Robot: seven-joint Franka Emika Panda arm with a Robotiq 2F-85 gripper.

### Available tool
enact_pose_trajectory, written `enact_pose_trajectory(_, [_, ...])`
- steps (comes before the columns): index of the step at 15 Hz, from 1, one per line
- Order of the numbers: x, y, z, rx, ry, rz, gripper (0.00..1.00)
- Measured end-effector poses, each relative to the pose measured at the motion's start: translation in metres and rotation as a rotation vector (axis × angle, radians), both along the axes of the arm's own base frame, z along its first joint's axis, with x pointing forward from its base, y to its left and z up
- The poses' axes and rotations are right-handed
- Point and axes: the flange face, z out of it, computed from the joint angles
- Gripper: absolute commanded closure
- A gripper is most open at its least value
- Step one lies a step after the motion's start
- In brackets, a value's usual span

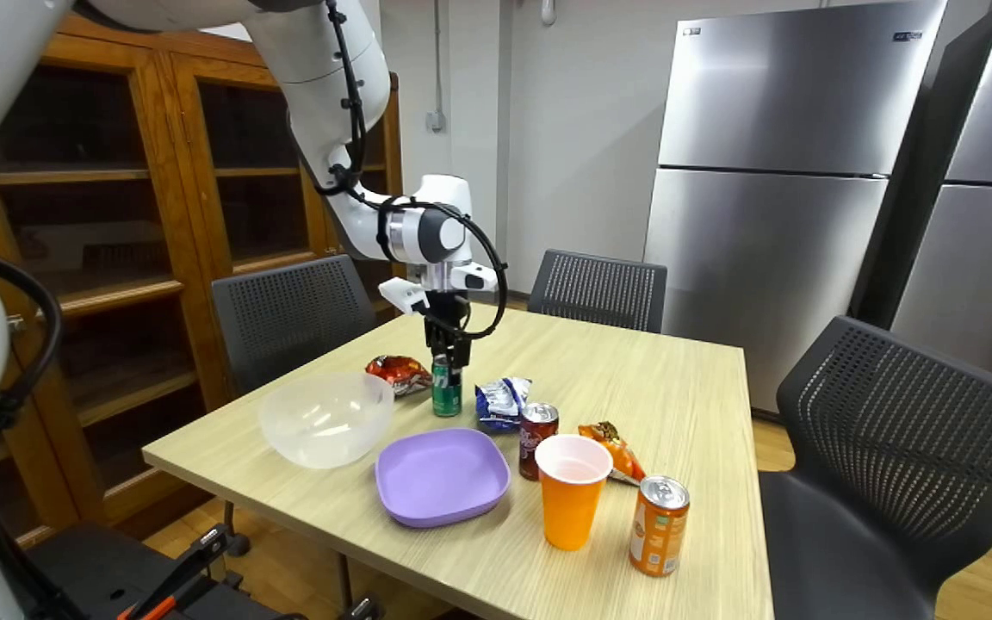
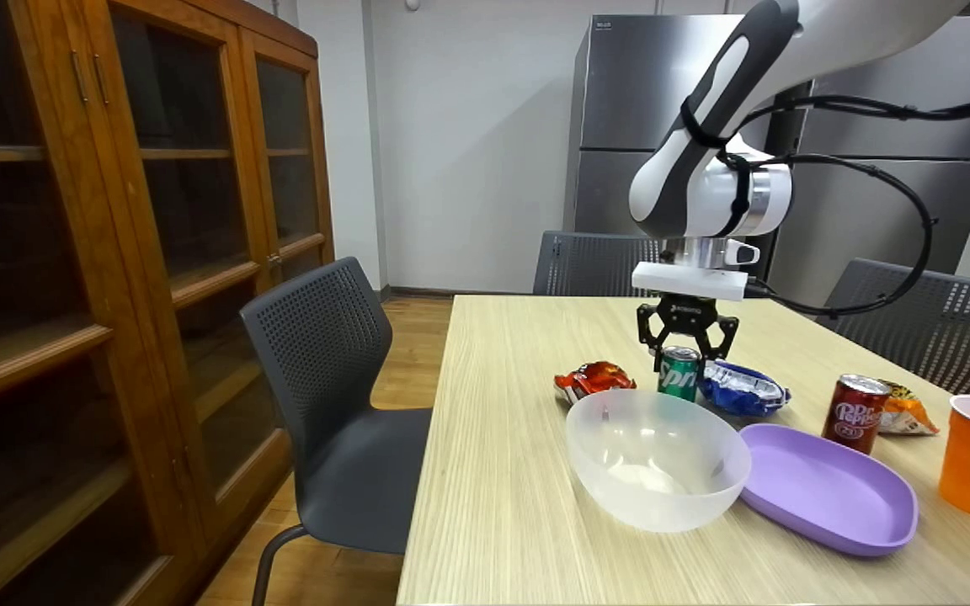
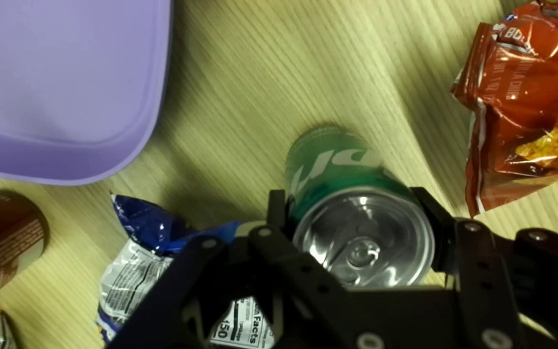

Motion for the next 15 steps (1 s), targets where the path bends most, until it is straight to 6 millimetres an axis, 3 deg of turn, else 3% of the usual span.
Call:
enact_pose_trajectory(8, [-0.007, 0.004, 0.014, -0.001, -0.01, -0.018, 0.62])
enact_pose_trajectory(15, [-0.042, -0.007, 0.033, 0.002, -0.007, -0.062, 0.62])
